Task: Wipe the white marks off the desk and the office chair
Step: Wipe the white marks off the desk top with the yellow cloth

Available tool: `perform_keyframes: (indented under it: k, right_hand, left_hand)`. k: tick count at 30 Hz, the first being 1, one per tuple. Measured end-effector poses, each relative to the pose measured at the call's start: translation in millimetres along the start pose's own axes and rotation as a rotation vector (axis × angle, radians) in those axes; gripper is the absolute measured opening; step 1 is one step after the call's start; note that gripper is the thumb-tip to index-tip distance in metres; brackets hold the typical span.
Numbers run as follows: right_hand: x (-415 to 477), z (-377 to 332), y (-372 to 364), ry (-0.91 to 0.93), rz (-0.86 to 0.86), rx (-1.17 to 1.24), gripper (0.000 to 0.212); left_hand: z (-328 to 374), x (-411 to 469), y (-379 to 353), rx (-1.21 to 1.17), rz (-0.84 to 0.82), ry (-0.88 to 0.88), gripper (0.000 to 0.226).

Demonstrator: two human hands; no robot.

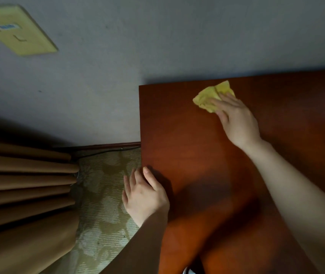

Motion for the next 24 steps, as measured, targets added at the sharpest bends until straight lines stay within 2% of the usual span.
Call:
perform_keyframes:
  k: [6,10,20,24]
  right_hand:
    - [39.5,46.3,9.1,-0.210,0.038,-0.101,0.042]
    - [35.1,37.2,2.7,-0.256,0.064,-0.141,0.046]
    - [-92.5,-26.4,-3.0,0.075,-0.043,-0.059,0.051]
    - [-150.3,-51.6,-2.2,0.202,-0.132,-0.017,0.044]
  left_hand:
    - [0.1,0.7,1.7,-0.002,-0.007,-0.001,0.052]
    - [1.2,0.1,3.2,-0.004,-0.012,-0.001,0.054]
    - [2.7,-1.8,3.5,-0.038,-0.045,0.006,0.052]
    - [3.0,-2.1,4.6,-0.045,-0.048,0.007,0.051]
Point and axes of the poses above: each hand's wrist, its own x-axis towards the middle knuckle, its own y-axis out of the back of the hand, z = x × y, the point moved 7 cm from there along x, towards the middle knuckle, and after that the axes turned 12 degrees about y, right-handed, at the moved point
